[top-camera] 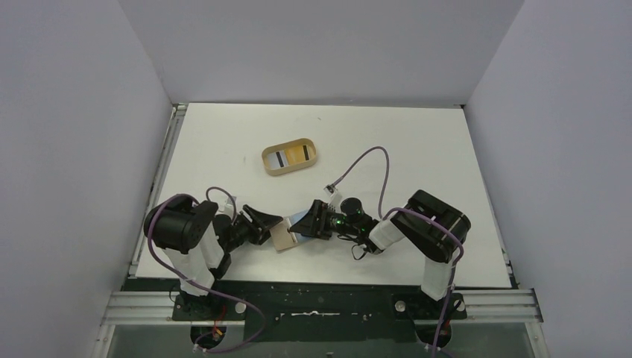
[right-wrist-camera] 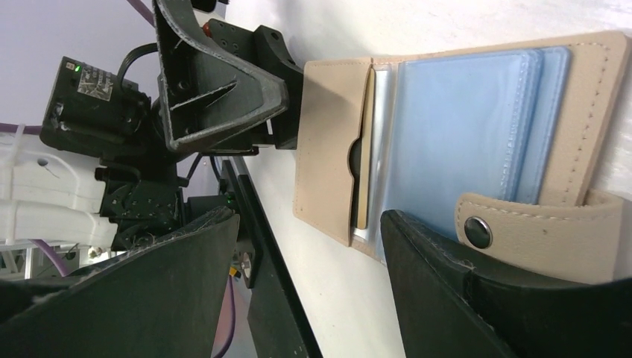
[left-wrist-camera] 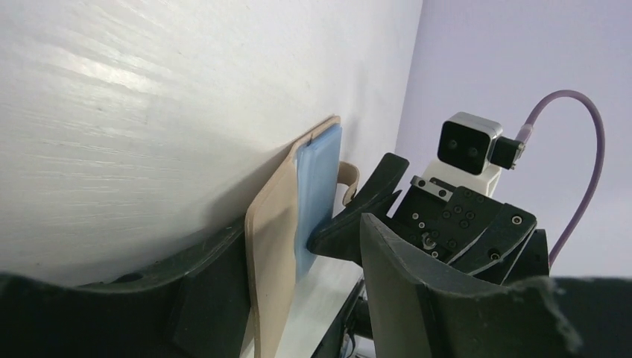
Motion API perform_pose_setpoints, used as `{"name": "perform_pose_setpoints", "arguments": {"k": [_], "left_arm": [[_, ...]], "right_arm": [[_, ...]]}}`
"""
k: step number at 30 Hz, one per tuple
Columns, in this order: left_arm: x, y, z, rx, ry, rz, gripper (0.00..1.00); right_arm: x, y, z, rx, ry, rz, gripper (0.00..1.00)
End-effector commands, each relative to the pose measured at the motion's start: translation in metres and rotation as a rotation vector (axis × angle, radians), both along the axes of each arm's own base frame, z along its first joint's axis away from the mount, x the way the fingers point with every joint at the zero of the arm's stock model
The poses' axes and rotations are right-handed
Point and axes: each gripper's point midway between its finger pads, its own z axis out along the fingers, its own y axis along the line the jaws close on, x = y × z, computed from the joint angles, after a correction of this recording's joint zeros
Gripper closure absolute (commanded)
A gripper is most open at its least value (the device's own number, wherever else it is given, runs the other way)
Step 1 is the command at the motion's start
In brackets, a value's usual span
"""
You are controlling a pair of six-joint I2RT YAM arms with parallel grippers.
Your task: Take the credit cards out of the card holder
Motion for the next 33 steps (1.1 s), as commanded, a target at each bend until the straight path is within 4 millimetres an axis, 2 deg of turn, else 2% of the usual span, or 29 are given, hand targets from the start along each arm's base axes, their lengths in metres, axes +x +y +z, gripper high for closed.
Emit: {"name": "perform_pose_setpoints", "arguments": {"k": [1,9,15,22,27,28,33], "left_arm": [[-0.014,0.020,-0.027,0.086,0.062,0.032,0.51],[-0.010,0.030,-0.032,0.100,0.069,0.063,0.61],[-0.013,0.030,-0.036,0.107,0.079,0.051,0.80],[-0.008,0.030,-0.034,0.101,0.073,0.054,0.98],[0.001,0.026,-0.019,0.060,0.036,0.051,1.00],[0.009,0.023,-0.010,0.041,0.003,0.046,1.00],[0.028,0.012,0.038,-0.065,-0.111,0.021,1.00]], "right_arm": [[0.006,0.005,0.020,0.067,-0.075,0.000,0.28],[0.007,0.005,0.022,0.061,-0.076,0.002,0.27],[0.006,0.005,0.020,0.058,-0.073,0.003,0.27],[0.006,0.006,0.022,0.063,-0.076,0.009,0.27],[0.005,0.011,0.027,0.029,-0.107,0.030,0.27],[0.005,0.012,0.028,0.008,-0.123,0.036,0.27],[0.007,0.018,0.049,-0.059,-0.170,0.042,0.26]]}}
